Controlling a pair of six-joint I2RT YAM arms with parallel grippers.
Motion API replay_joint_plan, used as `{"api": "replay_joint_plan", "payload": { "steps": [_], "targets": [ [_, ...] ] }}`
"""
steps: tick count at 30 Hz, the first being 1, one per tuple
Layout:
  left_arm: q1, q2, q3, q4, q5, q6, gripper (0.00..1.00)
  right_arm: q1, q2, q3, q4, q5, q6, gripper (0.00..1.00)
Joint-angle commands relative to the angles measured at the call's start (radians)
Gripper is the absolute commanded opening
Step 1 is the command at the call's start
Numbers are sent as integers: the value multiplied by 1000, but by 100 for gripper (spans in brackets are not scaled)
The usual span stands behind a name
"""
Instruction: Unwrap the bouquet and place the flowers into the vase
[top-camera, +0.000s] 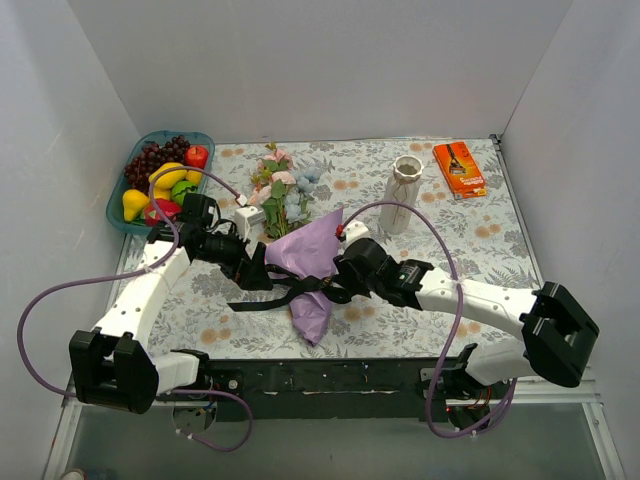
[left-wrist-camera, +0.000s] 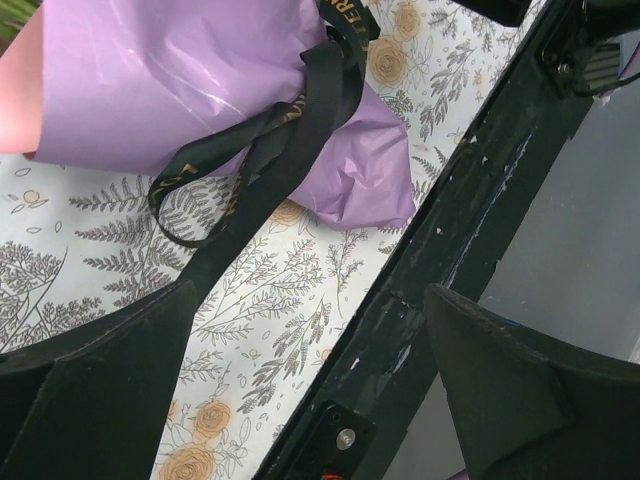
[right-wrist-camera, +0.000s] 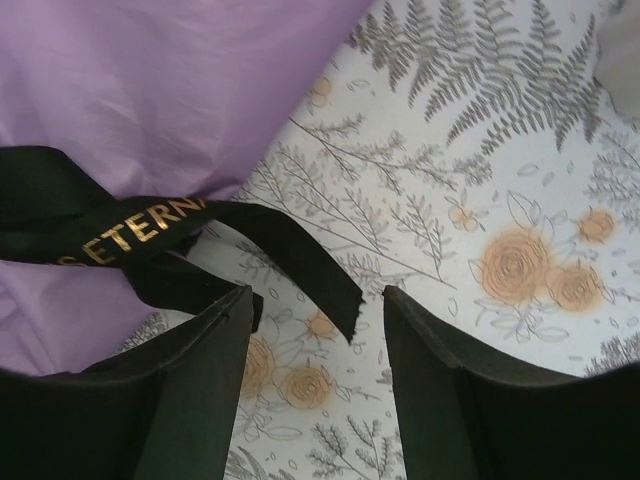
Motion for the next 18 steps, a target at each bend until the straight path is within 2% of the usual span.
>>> {"api": "replay_joint_plan", "payload": {
  "steps": [1, 6, 18],
  "targets": [
    [-49, -2, 2, -1, -6, 65, 98, 4, 51, 47, 168, -126, -127, 62],
    [-63, 1, 2, -7, -18, 77, 98, 2, 112, 72, 196, -170, -173, 61],
    [-69, -5, 47, -78, -7, 105, 98, 4, 223, 142, 239, -167, -260, 58]
  ]
}}
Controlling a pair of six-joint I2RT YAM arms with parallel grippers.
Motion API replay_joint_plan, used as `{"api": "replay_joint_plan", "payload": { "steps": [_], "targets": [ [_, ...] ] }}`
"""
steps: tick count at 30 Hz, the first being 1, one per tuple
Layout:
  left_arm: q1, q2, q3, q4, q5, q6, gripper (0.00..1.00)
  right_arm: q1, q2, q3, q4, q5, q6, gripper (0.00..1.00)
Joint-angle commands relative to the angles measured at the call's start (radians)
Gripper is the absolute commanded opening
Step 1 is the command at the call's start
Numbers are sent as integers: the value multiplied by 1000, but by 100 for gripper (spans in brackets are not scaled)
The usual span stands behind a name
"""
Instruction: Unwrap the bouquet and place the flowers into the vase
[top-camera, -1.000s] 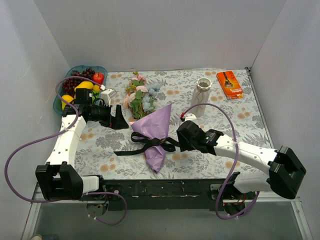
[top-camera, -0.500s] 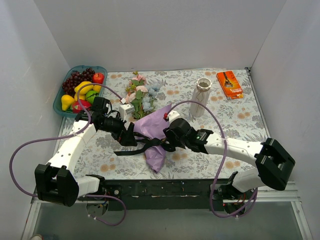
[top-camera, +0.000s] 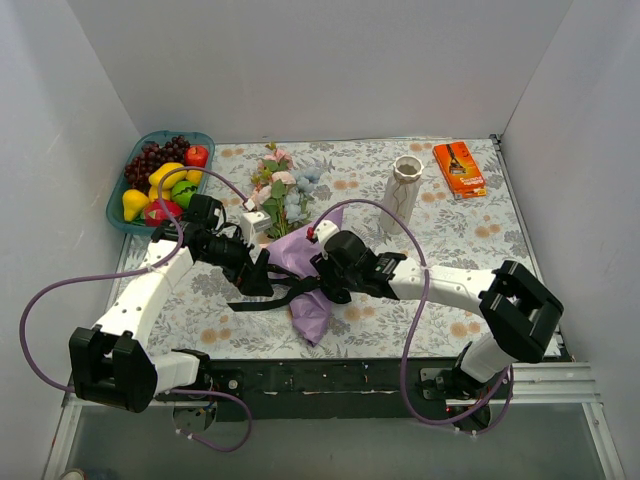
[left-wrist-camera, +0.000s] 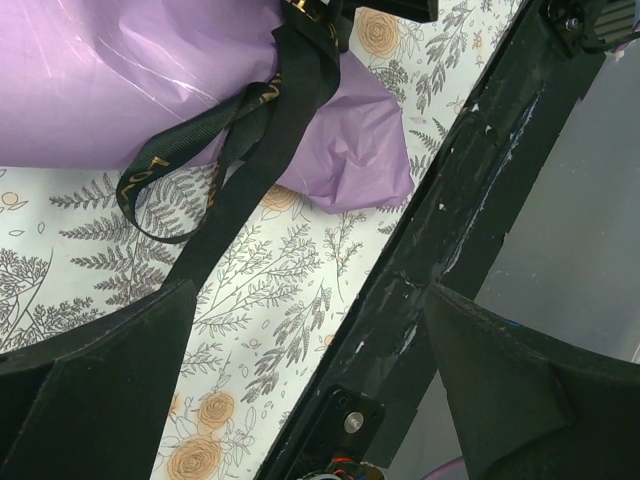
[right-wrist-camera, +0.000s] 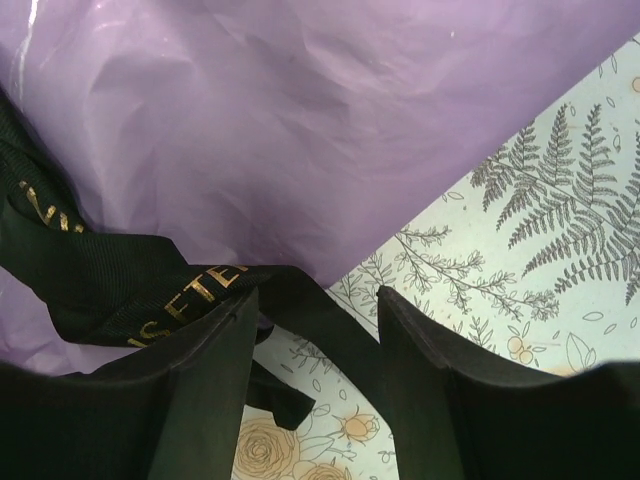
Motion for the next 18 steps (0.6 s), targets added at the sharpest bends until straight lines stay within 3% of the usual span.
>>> {"api": "replay_joint_plan", "payload": {
  "steps": [1, 9, 11, 12, 16, 18],
  "targets": [
    [-6, -16, 42, -45, 3, 32, 98, 4, 27, 59, 47, 4, -50, 57],
    [-7, -14, 41, -21, -13, 22, 98, 4, -1, 25, 67, -40, -71, 56],
    [-7, -11, 41, 1, -2, 2, 98, 4, -9, 7, 69, -54, -67, 50],
    [-10, -9, 38, 8, 0, -4, 98, 4, -9, 3, 69, -57, -62, 44],
    [-50, 4, 19, 79, -32, -73, 97, 2, -19, -21, 69, -52, -35, 2],
    [-91, 18, 21, 120, -74, -95, 95, 4, -33, -39, 69, -40, -19, 1]
  ]
}}
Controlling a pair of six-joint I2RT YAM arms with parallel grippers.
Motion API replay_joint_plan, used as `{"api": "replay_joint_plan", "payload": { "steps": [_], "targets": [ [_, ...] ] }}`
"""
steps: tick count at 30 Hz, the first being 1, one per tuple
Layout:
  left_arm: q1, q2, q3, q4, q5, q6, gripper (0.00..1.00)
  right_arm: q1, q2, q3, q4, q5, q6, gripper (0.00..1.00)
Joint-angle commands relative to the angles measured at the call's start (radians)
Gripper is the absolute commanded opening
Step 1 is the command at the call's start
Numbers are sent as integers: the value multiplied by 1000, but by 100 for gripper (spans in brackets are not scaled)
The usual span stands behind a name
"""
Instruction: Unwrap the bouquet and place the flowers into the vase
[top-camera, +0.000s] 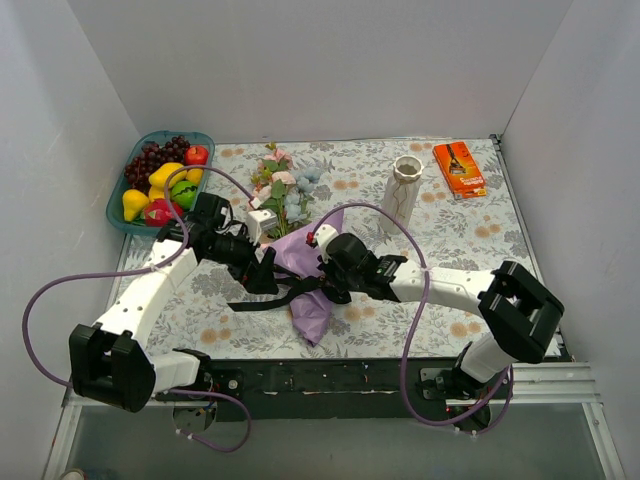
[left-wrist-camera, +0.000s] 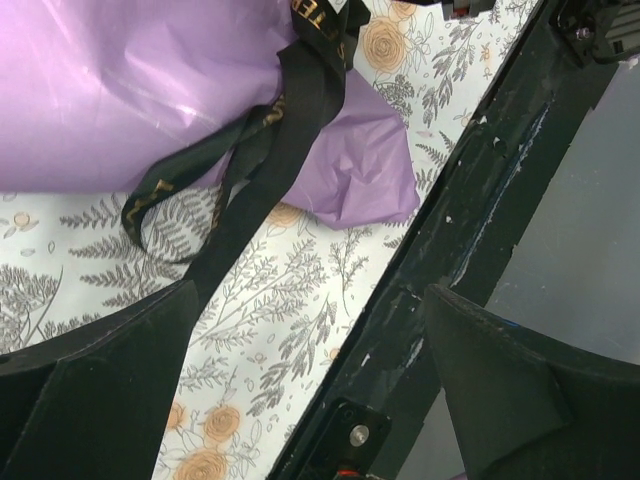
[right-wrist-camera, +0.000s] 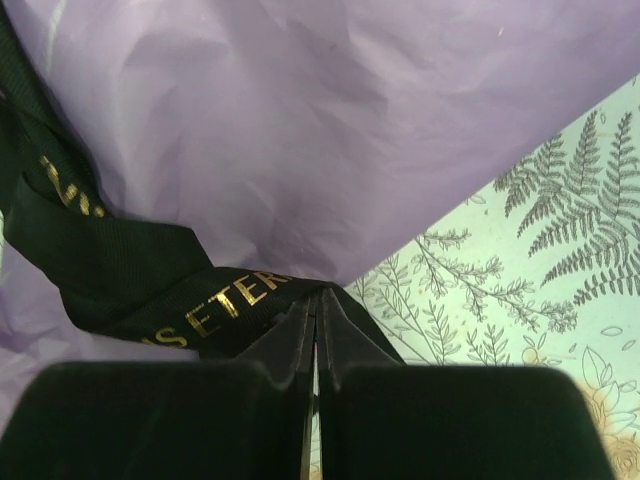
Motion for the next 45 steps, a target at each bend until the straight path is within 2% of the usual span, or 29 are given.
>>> {"api": "replay_joint_plan", "payload": {
  "steps": [1, 6, 11, 16, 18, 21, 22, 28, 32, 34, 35, 36, 40, 45],
  "targets": [
    [-72, 26, 16, 101, -56, -61, 95, 4, -59, -39, 32, 23, 31, 1],
    [-133, 35, 9, 105, -113, -51, 93, 2, -161, -83, 32, 102, 42, 1],
    [-139, 3, -40, 100, -168, -23, 89, 2, -297, -131, 26, 184, 53, 1],
    [-144, -51, -74, 89, -191, -6, 75, -4, -322, -181, 62, 137, 13, 1],
    [-158, -60, -94, 83, -187, -2, 67, -7, -274, -174, 43, 142, 19, 7],
    [-188, -65, -117, 103, -210, -8, 65, -10, -219, -184, 24, 132, 28, 19],
    [-197, -56, -126, 105, -213, -8, 65, -10, -213, -192, 32, 123, 36, 26],
    [-303, -11, -165, 161, -289, 3, 62, -27, -190, -227, 75, 118, 64, 40],
    [-311, 27, -243, 242, -352, 40, 68, -41, -188, -220, 63, 129, 70, 41],
    [-316, 37, -266, 272, -375, 58, 79, -45, -196, -218, 55, 126, 70, 41],
    [-316, 35, -277, 310, -398, 66, 90, -47, -204, -220, 55, 127, 71, 41],
    [-322, 32, -298, 328, -412, 71, 94, -48, -210, -220, 53, 127, 70, 41],
    [-334, 11, -329, 425, -471, 89, 97, -51, -231, -226, 50, 115, 76, 41],
    [-352, 37, -350, 486, -472, 107, 95, -53, -256, -237, 55, 103, 94, 40]
  ]
}}
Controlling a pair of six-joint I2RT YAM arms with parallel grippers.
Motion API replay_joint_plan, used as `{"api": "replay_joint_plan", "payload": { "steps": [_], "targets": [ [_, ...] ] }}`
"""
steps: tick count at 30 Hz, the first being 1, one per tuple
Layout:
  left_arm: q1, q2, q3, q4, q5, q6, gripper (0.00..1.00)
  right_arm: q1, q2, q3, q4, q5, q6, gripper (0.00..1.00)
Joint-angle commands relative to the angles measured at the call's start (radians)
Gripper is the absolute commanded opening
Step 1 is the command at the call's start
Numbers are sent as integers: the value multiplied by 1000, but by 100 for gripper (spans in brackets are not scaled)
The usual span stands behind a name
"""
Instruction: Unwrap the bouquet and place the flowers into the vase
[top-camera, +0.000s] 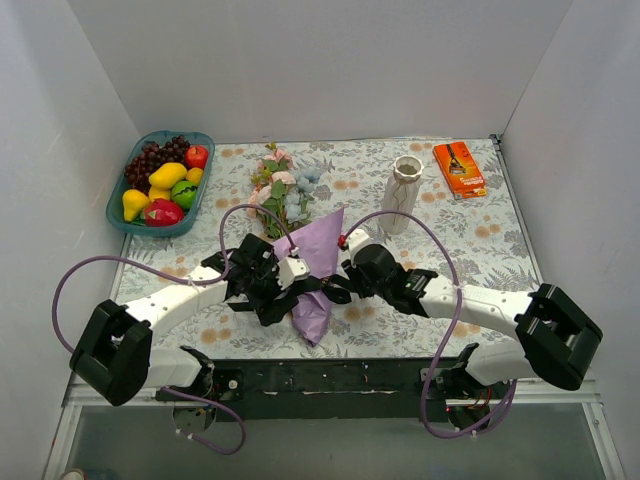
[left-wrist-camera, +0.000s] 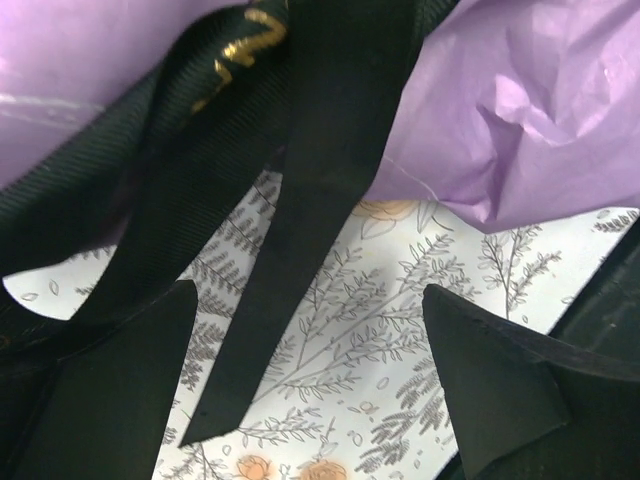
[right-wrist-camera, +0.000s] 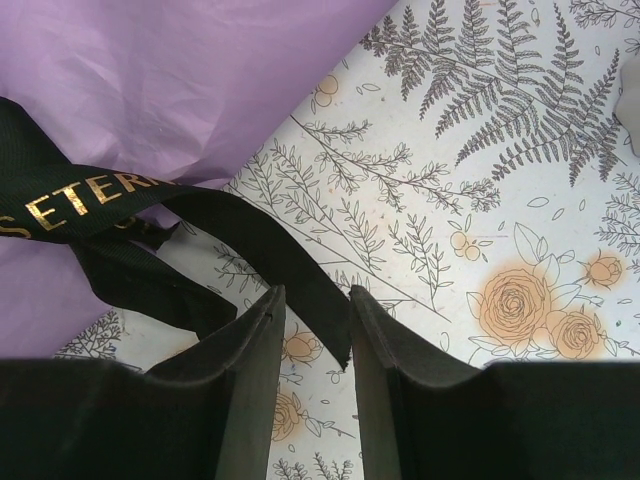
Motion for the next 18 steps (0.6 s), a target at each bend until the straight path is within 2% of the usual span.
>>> {"api": "replay_joint_plan", "payload": {
  "steps": [1, 13, 16, 18],
  "targets": [
    [-20, -1, -31, 104, -30, 42, 94, -7, -40, -8, 35, -11, 29, 41],
    [-23, 73, -57, 170, -53, 85, 77, -23, -94, -48, 38, -51, 12, 41],
    [-23, 74, -59, 208, -84, 71, 69, -32, -96, -54, 35, -59, 15, 41],
    [-25, 86, -56, 219, -92, 67, 60, -43, -100, -58, 35, -66, 20, 41]
  ]
}}
